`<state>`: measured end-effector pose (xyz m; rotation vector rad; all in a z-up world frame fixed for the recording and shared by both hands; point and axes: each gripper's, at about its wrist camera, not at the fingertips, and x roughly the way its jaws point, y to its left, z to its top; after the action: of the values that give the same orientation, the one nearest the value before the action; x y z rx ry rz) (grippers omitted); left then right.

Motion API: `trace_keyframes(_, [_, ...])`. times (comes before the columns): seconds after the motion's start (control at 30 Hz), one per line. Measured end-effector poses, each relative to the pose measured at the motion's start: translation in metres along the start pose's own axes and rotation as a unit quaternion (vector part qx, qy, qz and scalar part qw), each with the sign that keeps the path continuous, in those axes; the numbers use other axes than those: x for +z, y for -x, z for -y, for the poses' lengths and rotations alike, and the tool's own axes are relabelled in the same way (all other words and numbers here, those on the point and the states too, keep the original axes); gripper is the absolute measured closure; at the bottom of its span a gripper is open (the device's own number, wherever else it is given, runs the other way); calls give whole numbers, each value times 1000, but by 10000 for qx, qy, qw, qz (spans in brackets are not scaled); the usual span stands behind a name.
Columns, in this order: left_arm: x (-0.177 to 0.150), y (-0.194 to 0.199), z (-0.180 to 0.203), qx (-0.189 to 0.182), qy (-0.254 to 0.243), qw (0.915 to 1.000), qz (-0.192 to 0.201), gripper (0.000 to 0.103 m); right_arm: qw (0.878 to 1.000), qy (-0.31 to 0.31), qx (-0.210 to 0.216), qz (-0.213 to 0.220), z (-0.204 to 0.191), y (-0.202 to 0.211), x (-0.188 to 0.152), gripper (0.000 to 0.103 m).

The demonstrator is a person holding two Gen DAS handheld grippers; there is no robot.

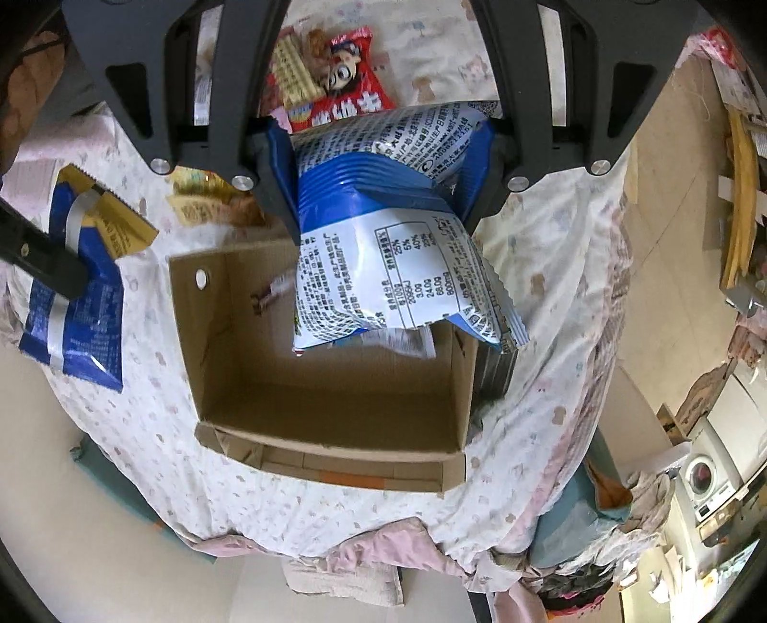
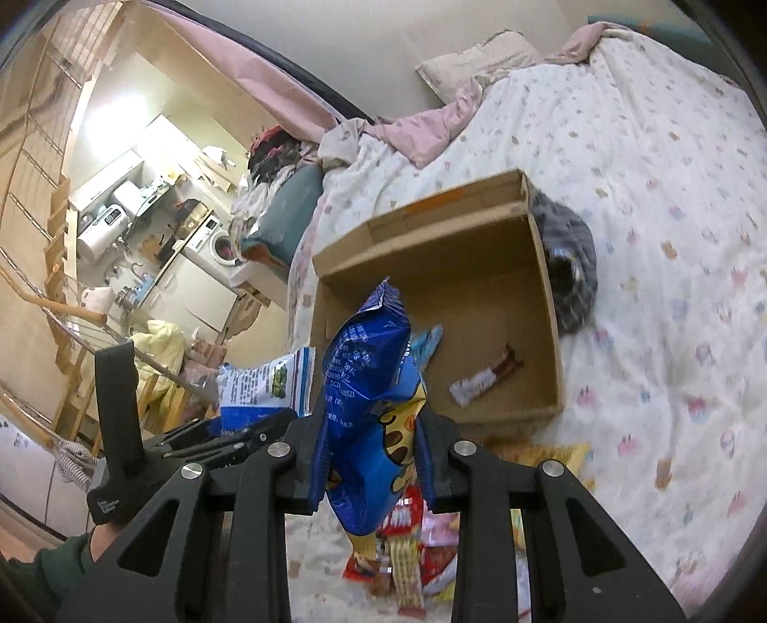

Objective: Organize snacks
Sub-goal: 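Carry both bags into the box and open both tools to release them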

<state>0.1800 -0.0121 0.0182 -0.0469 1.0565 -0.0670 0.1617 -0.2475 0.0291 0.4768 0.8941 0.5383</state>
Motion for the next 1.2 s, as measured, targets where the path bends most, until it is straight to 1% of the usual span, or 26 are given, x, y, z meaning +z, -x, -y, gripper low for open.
trace_keyframes(0.17, [18, -7, -5, 10, 11, 10000, 69, 50, 10000, 79, -44, 29, -2, -14, 26, 72])
trace_keyframes(0.3, [34, -15, -6, -3, 42, 10000, 89, 50, 9998, 164, -115, -3, 0, -30, 41, 72])
trace_keyframes(0.4, [46, -28, -8, -142, 136, 9998, -21, 50, 9995, 206, -218, -58, 6, -46, 50, 72])
trace_keyframes(0.53, [54, -44, -5, -129, 113, 9999, 8, 50, 9993, 98, -334, -136, 24, -68, 49, 72])
trace_keyframes(0.67, [54, -59, -2, -125, 85, 9999, 75, 50, 9977, -139, -636, -179, 45, -79, 41, 72])
trace_keyframes(0.8, [56, -73, 6, -101, -57, 9998, 133, 50, 9974, -185, -636, -280, 54, -88, 39, 72])
trace_keyframes(0.93, [60, -81, 7, -68, -109, 9994, 315, 49, 9971, -262, -615, -366, 61, -97, 38, 72])
trace_keyframes(1.03, [66, -88, 5, -120, -56, 9995, 288, 49, 9971, -227, -614, -383, 61, -103, 41, 72])
trace_keyframes(1.1, [74, -95, 5, -65, -111, 9996, 256, 49, 9971, -112, -643, -383, 59, -108, 45, 72])
trace_keyframes(1.2, [83, -104, 3, -69, -17, 9997, 223, 49, 9964, 0, -717, -447, 60, -116, 48, 72])
